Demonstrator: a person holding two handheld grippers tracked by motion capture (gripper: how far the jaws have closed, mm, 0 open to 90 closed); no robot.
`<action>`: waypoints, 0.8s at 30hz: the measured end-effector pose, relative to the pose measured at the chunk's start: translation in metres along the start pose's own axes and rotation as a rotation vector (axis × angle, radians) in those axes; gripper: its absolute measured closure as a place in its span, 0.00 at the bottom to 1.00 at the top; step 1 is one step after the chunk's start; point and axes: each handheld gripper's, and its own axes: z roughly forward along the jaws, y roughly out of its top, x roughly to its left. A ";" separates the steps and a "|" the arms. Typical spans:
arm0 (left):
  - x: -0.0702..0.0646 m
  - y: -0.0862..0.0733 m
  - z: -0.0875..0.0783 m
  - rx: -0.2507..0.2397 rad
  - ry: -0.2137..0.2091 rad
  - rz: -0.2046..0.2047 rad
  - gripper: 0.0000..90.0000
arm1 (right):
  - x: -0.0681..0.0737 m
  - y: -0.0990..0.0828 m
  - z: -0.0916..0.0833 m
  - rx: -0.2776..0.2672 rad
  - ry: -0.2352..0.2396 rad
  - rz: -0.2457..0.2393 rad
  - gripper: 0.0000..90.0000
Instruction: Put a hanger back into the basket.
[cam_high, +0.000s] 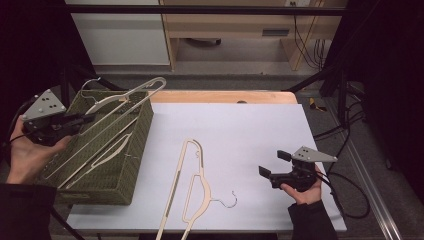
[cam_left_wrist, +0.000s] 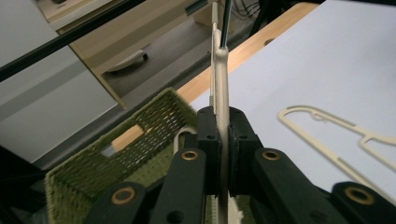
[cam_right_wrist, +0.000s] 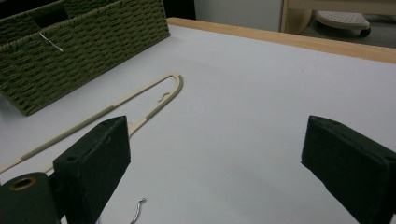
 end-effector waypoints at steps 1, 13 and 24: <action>0.003 -0.004 0.001 0.002 0.010 -0.001 0.95 | 0.000 0.000 0.000 0.001 -0.002 -0.002 0.10; 0.030 -0.051 0.006 0.058 0.091 0.049 0.95 | 0.000 -0.001 0.002 0.007 -0.005 -0.001 0.09; 0.014 -0.069 0.029 0.110 0.119 0.129 0.95 | 0.000 -0.001 0.002 0.009 -0.004 0.003 0.09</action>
